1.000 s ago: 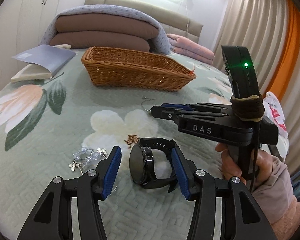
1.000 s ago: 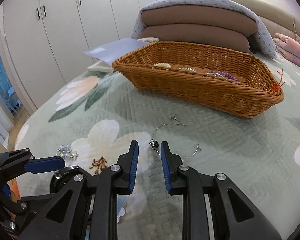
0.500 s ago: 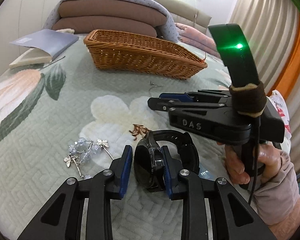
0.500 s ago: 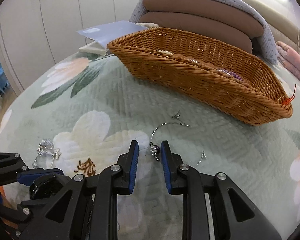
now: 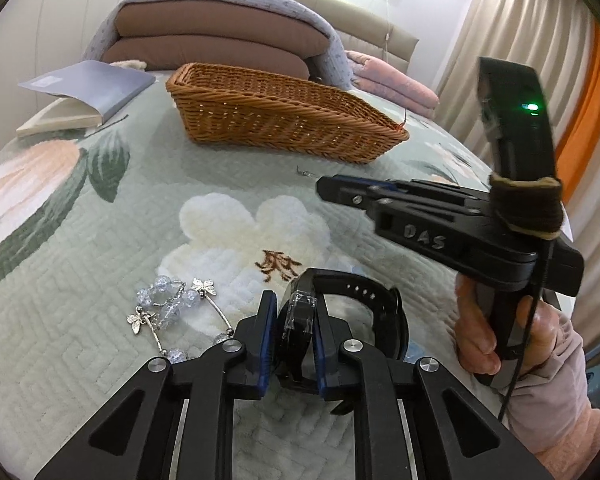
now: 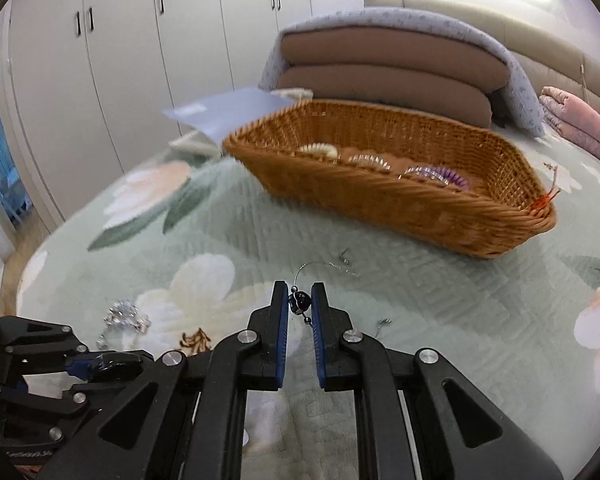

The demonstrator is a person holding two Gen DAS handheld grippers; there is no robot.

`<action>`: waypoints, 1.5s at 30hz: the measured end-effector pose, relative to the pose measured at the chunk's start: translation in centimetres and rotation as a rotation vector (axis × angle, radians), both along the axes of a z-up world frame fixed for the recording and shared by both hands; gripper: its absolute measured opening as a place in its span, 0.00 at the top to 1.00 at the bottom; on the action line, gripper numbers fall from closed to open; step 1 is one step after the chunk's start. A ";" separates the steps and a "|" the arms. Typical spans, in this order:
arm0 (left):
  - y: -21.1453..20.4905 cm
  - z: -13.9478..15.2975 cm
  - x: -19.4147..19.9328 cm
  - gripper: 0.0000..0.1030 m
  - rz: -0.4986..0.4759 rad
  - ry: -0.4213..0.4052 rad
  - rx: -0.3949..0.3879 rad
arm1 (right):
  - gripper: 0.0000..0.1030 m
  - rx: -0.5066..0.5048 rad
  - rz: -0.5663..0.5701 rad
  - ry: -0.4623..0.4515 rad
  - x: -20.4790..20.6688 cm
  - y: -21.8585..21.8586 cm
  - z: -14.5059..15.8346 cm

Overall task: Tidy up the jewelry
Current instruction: 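Carry the wire hoop and black watch into the basket and open both tools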

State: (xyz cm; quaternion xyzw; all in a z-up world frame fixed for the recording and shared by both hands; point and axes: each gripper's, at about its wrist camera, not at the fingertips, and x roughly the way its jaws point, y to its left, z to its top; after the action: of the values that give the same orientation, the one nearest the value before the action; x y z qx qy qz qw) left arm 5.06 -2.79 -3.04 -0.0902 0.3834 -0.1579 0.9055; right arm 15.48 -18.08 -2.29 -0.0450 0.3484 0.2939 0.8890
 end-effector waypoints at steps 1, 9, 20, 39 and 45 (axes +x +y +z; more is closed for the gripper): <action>0.0 0.0 -0.1 0.84 0.002 -0.003 -0.002 | 0.87 0.006 0.000 -0.001 0.0 -0.1 0.1; 1.0 1.1 -0.9 0.84 0.023 -0.057 -0.059 | 0.87 0.020 0.000 -0.026 -0.5 -0.3 0.6; 1.7 2.2 -0.9 0.84 0.050 -0.086 -0.054 | 0.87 0.057 -0.028 -0.140 -2.5 -1.3 2.6; 1.8 12.7 5.2 0.84 0.056 -0.273 -0.034 | 0.87 0.167 -0.138 -0.309 -1.6 -5.3 12.6; 0.1 13.8 12.5 0.84 0.051 -0.289 -0.055 | 0.87 0.202 -0.205 -0.285 5.2 -5.8 13.4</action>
State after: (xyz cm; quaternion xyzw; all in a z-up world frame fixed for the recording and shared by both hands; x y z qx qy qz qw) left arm 17.60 -2.68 10.77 -0.1012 0.2422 -0.1567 0.9521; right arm 20.68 -23.91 11.08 0.0390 0.1904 0.2257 0.9546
